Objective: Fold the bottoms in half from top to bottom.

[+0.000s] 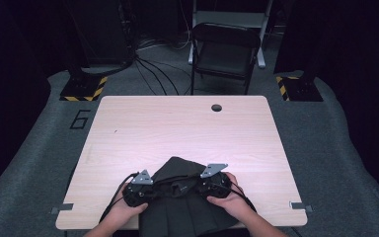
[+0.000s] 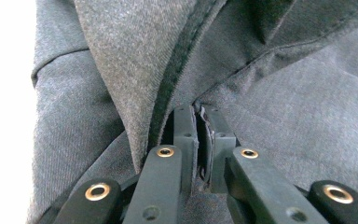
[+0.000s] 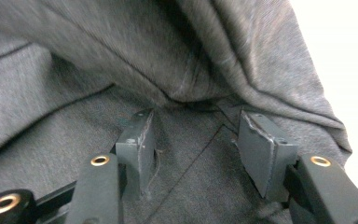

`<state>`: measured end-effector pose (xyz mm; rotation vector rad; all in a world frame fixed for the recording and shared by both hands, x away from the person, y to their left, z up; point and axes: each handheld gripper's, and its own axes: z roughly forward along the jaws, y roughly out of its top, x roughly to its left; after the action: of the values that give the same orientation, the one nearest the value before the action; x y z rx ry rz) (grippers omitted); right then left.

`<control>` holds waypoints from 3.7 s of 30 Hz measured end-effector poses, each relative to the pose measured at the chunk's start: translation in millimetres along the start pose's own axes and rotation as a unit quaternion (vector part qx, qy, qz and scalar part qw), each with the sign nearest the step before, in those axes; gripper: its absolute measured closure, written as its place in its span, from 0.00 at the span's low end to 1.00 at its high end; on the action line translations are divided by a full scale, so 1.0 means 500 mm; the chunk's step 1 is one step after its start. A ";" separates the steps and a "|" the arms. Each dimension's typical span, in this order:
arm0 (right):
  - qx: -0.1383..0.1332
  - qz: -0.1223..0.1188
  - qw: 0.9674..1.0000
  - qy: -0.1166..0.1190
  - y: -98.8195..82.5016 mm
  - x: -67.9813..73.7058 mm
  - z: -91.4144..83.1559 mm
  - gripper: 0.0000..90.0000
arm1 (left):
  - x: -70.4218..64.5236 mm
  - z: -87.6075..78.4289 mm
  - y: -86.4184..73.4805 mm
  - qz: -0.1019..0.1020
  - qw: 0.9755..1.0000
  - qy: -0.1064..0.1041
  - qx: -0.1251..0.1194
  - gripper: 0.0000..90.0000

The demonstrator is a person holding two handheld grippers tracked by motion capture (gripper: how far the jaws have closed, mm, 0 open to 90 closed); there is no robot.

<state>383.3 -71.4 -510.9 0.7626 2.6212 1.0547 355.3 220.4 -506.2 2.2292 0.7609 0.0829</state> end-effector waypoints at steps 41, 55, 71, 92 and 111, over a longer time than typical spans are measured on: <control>-0.053 0.052 0.996 -0.044 0.106 -0.079 -0.026 0.28 | 0.130 0.046 0.076 -0.040 0.994 0.094 -0.041 0.91; -0.069 -0.038 0.997 -0.008 0.207 -0.041 -0.046 0.16 | 0.126 0.042 0.078 -0.034 0.994 0.098 -0.041 0.86; -0.060 -0.038 0.997 -0.016 0.266 -0.004 -0.028 0.25 | 0.123 0.043 0.079 -0.030 0.993 0.103 -0.041 0.86; -0.040 -0.016 0.999 -0.033 0.252 -0.038 -0.048 0.52 | 0.122 -0.054 0.087 -0.067 0.986 0.121 -0.093 0.54; -0.018 -0.035 0.997 -0.065 0.223 -0.057 -0.092 0.58 | 0.137 -0.056 0.130 -0.055 0.982 0.150 -0.102 0.94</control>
<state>432.8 -45.8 -400.2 0.7006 2.4938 0.9947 435.9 241.5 -453.5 1.9988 0.9890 0.4312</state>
